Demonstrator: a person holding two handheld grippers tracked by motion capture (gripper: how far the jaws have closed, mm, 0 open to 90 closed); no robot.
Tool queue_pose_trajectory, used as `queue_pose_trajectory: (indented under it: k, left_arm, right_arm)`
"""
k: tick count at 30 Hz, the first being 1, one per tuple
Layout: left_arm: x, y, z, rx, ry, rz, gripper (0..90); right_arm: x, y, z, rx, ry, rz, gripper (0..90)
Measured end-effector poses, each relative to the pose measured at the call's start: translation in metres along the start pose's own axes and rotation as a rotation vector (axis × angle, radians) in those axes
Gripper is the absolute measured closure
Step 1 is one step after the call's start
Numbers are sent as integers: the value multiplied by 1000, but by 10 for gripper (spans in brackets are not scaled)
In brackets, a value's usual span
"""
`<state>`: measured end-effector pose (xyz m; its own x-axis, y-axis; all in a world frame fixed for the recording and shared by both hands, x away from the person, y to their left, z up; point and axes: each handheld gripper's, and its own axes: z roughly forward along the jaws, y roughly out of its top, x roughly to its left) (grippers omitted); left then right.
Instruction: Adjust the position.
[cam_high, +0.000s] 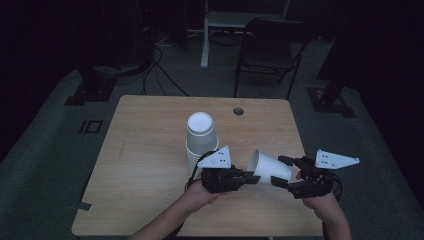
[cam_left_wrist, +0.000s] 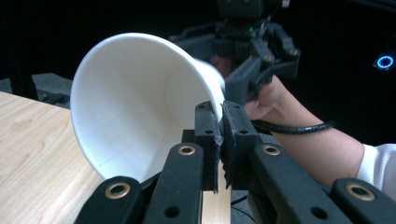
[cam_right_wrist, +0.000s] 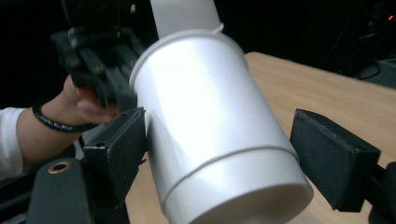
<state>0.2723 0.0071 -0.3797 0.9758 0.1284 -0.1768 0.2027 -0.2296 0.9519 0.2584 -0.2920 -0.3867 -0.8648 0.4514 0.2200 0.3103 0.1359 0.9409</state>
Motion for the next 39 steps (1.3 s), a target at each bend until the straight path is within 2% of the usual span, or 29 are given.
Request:
queue_pose_trajectory:
  k: [2,3,5,8,12,14,15,19,27,35,39]
  left_arm:
    - [1,1,1,-1,-3,-6,865]
    - [0,2,1,-3,13,0,864]
    - [0,3,2,-1,9,-6,864]
    - [2,6,2,-9,26,-2,863]
    - [2,10,4,-8,32,-3,863]
    - [1,12,7,0,44,14,865]
    - [0,12,8,7,36,15,865]
    - [-3,13,14,17,33,29,864]
    - [-2,16,20,28,22,36,862]
    - [-4,19,25,21,10,36,861]
    - [-6,22,23,11,20,45,848]
  right_arm:
    - [-1,-5,2,8,4,6,184]
    - [-1,-7,3,16,7,11,182]
    - [-2,-10,5,22,3,13,180]
    - [-4,-17,12,44,15,26,174]
    - [-3,-22,21,73,11,14,174]
    - [-1,-24,28,102,5,-2,177]
    - [0,-25,31,117,-3,-12,179]
    - [0,-27,42,134,5,-1,177]
    - [1,-27,52,134,-11,-5,178]
    - [3,-27,52,111,-33,-9,178]
    - [3,-27,51,88,-29,0,185]
